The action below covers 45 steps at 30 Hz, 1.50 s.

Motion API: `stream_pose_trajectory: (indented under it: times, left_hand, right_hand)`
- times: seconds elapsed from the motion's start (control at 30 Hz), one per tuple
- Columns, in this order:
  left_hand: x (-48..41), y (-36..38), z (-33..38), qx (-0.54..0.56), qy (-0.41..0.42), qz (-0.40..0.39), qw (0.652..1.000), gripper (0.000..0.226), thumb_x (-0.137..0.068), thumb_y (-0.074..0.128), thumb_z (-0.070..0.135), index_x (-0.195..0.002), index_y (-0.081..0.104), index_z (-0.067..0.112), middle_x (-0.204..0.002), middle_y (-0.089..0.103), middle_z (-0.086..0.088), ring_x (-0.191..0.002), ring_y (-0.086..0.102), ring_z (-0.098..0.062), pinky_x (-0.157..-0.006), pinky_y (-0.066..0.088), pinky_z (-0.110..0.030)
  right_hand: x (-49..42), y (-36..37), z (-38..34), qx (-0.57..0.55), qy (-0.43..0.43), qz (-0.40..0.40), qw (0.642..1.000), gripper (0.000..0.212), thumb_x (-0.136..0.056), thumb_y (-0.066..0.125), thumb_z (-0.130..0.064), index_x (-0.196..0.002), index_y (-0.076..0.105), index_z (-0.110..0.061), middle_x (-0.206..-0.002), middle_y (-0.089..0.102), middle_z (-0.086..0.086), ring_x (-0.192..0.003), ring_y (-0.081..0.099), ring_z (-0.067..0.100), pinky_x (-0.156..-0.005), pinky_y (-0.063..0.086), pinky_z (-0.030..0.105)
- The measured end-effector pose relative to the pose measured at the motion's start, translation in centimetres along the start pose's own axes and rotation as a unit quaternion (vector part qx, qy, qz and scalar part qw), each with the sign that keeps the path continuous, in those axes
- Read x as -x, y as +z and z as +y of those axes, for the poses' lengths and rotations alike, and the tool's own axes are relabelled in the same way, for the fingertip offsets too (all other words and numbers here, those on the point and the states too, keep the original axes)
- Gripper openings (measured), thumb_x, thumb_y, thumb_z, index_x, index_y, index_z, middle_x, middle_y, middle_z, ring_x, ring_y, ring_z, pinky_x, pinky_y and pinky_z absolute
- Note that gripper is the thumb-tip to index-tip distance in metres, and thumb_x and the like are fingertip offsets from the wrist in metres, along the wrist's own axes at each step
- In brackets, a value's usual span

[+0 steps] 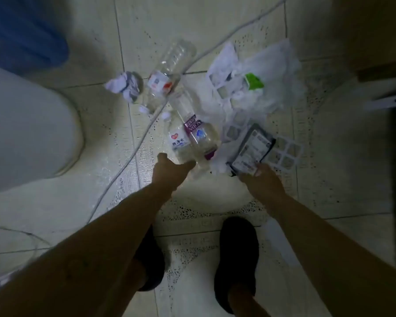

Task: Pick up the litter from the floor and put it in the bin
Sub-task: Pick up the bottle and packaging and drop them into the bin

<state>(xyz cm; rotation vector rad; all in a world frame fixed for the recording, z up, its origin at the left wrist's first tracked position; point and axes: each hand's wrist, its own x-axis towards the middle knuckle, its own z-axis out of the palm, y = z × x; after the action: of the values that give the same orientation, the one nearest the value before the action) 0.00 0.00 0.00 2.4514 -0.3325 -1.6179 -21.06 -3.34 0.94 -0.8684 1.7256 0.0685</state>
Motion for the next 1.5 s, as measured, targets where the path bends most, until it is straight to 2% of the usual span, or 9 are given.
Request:
stream_pose_trajectory:
  times: [0.23,0.43,0.63,0.87,1.0,1.1,1.2,1.37,1.5]
  left_hand:
    - [-6.1,4.8,-0.5,0.113,-0.002,0.069,0.991,0.088,-0.063,0.084,0.035,-0.129,0.031,0.012,-0.114,0.056,-0.009,-0.097,0.062,-0.026,-0.061,0.051,-0.03]
    - [-7.4,4.6,-1.3,0.147,0.002,0.051,0.988,0.065,-0.065,0.082,0.027,-0.116,0.044,0.013,-0.1,0.062,-0.006,-0.075,0.062,-0.017,-0.045,0.043,-0.024]
    - [-1.8,1.6,-1.4,0.129,0.024,0.049,0.99,0.071,-0.063,0.085,0.028,-0.12,0.043,0.017,-0.102,0.065,-0.007,-0.082,0.067,-0.024,-0.055,0.051,-0.028]
    - [9.5,-3.9,2.5,0.138,0.101,0.047,0.984,0.061,-0.061,0.085,0.034,-0.114,0.054,0.025,-0.097,0.063,0.007,-0.082,0.061,-0.006,-0.059,0.044,-0.021]
    - [16.9,-9.3,6.0,0.165,0.14,0.055,0.975,0.068,-0.06,0.085,0.038,-0.12,0.054,0.032,-0.103,0.064,0.01,-0.085,0.063,-0.002,-0.059,0.043,-0.018]
    - [21.5,-13.7,7.8,0.194,0.148,0.096,0.965,0.071,-0.058,0.085,0.044,-0.117,0.05,0.026,-0.106,0.064,0.006,-0.089,0.064,-0.008,-0.063,0.046,-0.019]
    - [26.3,-19.4,8.7,0.216,0.167,0.151,0.95,0.065,-0.06,0.084,0.046,-0.111,0.05,0.023,-0.105,0.063,0.006,-0.088,0.062,-0.006,-0.067,0.047,-0.021]
    - [29.5,-28.5,6.9,0.269,0.157,0.204,0.928,0.055,-0.069,0.078,0.045,-0.11,0.051,0.022,-0.103,0.065,0.003,-0.087,0.066,-0.012,-0.08,0.054,-0.036]
    - [27.8,-34.5,2.7,0.29,0.118,0.226,0.923,0.059,-0.07,0.073,0.054,-0.117,0.049,0.026,-0.102,0.061,0.005,-0.086,0.062,-0.011,-0.072,0.05,-0.028]
  right_hand:
    - [-8.0,3.1,2.9,-0.09,0.105,0.135,0.981,0.103,-0.078,0.073,-0.041,-0.15,0.005,-0.012,-0.153,0.026,0.013,-0.132,0.039,0.035,-0.1,0.044,0.045]
    - [-8.4,3.4,3.4,-0.115,0.113,0.181,0.97,0.067,-0.083,0.072,-0.022,-0.137,0.039,-0.002,-0.134,0.051,0.018,-0.113,0.056,0.034,-0.094,0.051,0.052]
    - [-2.6,1.3,1.1,-0.047,0.058,0.196,0.978,0.016,-0.085,0.067,-0.019,-0.095,0.061,-0.008,-0.093,0.062,0.011,-0.068,0.052,0.018,-0.063,0.044,0.027]
    - [8.3,-1.7,-4.9,-0.071,-0.006,0.139,0.988,0.016,-0.086,0.067,-0.021,-0.088,0.06,-0.007,-0.085,0.061,0.008,-0.079,0.059,0.025,-0.075,0.052,0.038]
    - [15.5,-3.8,-10.5,-0.059,-0.089,0.117,0.987,0.019,-0.085,0.068,-0.022,-0.073,0.055,-0.013,-0.068,0.057,-0.001,-0.066,0.054,0.018,-0.054,0.038,0.026]
    - [20.1,-4.7,-14.6,-0.046,-0.151,0.096,0.983,0.024,-0.084,0.068,-0.017,-0.071,0.053,-0.004,-0.066,0.055,0.013,-0.064,0.052,0.024,-0.057,0.04,0.031]
    - [25.4,-4.7,-19.9,-0.01,-0.225,0.058,0.973,0.029,-0.085,0.069,-0.018,-0.063,0.051,-0.02,-0.06,0.055,0.001,-0.058,0.053,0.018,-0.054,0.038,0.032]
    - [30.9,0.0,-27.3,0.025,-0.292,-0.018,0.956,0.014,-0.081,0.073,-0.022,-0.073,0.061,-0.024,-0.072,0.068,-0.006,-0.068,0.066,0.017,-0.058,0.05,0.029]
    - [32.3,7.0,-30.8,0.045,-0.313,-0.057,0.947,0.008,-0.08,0.073,-0.022,-0.083,0.067,-0.018,-0.081,0.074,-0.003,-0.077,0.069,0.017,-0.069,0.052,0.033]
